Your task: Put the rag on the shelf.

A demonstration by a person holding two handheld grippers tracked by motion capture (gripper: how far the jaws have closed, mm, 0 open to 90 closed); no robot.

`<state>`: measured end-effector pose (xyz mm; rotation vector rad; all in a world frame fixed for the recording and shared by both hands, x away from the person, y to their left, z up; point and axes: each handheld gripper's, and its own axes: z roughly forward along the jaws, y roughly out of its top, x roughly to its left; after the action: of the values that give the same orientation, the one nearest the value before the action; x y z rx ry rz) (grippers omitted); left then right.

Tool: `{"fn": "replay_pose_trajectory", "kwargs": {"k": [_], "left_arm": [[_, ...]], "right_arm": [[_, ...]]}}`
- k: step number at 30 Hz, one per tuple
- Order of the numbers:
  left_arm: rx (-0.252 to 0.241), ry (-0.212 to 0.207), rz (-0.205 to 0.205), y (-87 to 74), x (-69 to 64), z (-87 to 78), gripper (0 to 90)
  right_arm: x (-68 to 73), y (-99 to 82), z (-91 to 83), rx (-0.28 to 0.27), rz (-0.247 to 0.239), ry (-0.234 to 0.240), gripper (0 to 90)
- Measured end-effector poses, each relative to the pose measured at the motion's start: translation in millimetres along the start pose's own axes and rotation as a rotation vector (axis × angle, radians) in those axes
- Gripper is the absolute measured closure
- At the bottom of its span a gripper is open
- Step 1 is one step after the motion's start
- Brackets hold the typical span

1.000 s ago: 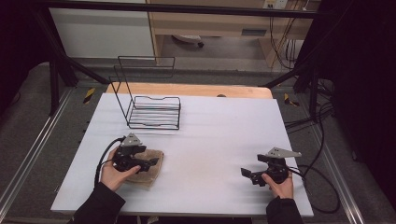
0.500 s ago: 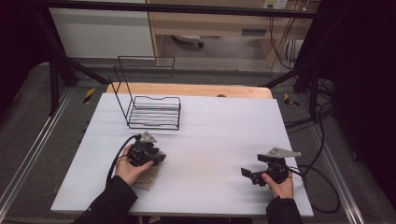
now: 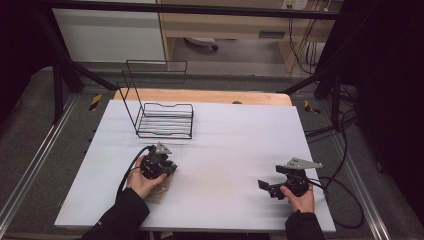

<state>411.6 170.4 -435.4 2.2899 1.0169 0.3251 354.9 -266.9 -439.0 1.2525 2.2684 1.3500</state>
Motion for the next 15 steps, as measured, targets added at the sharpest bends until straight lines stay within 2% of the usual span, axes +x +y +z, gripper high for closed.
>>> {"fn": "replay_pose_trajectory", "kwargs": {"k": [4,10,15], "left_arm": [[-0.002,-0.005,-0.005,-0.1,1.6,-0.5,80.4],[-0.016,-0.011,0.007,-0.7,1.8,-3.2,84.7],[-0.082,-0.038,0.008,0.2,4.3,-12.9,85.4]], "right_arm": [[-0.4,0.1,0.3,0.003,-0.005,-0.001,0.4],[-0.5,0.2,0.4,0.001,-0.005,-0.002,0.5],[-0.4,0.1,0.2,0.001,-0.004,-0.002,0.4]]}}
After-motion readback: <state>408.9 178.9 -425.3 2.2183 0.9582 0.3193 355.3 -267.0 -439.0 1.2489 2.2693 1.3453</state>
